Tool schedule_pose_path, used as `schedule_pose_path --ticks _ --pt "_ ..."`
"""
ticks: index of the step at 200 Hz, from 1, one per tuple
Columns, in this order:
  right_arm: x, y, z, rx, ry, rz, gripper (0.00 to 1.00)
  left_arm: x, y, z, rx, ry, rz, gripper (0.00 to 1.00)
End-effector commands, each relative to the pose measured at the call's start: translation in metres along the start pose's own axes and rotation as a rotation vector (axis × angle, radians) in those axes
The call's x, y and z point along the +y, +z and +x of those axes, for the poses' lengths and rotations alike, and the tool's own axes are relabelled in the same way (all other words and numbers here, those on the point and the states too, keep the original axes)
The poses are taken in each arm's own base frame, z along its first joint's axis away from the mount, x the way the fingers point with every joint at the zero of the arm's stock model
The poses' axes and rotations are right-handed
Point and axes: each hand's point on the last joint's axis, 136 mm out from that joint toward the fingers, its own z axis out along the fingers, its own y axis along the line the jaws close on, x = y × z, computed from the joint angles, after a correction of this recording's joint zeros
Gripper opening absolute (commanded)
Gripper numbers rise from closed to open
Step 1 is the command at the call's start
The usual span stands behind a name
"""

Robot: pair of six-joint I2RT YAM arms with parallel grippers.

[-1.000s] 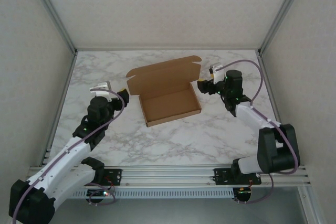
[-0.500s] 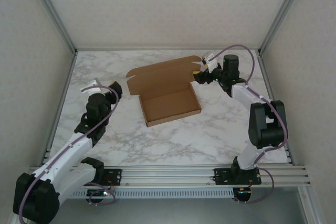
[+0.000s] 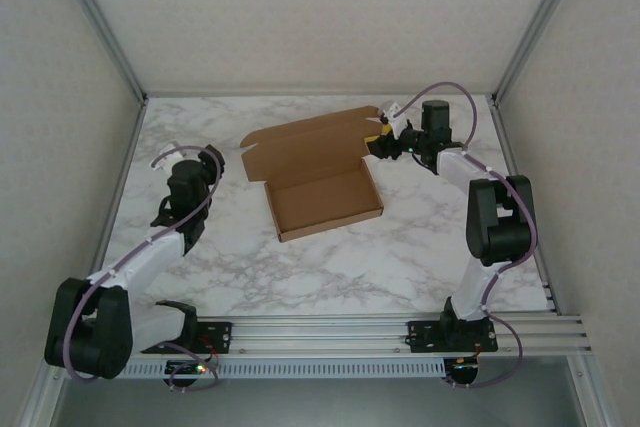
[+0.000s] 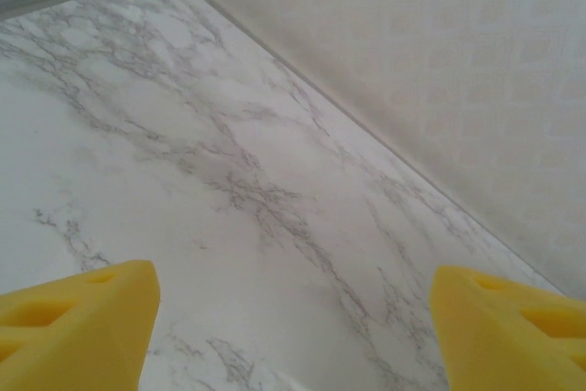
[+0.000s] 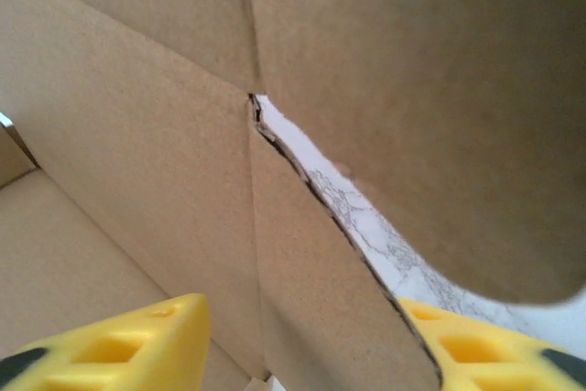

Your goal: Fold the paper box

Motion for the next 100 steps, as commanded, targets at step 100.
schedule_pose_path --ticks 100 --pt "0.041 0.0 -0.014 -0.027 -0.063 -0.018 0.22 -0.044 0.029 0.005 0.088 -0.093 0.168 0.77"
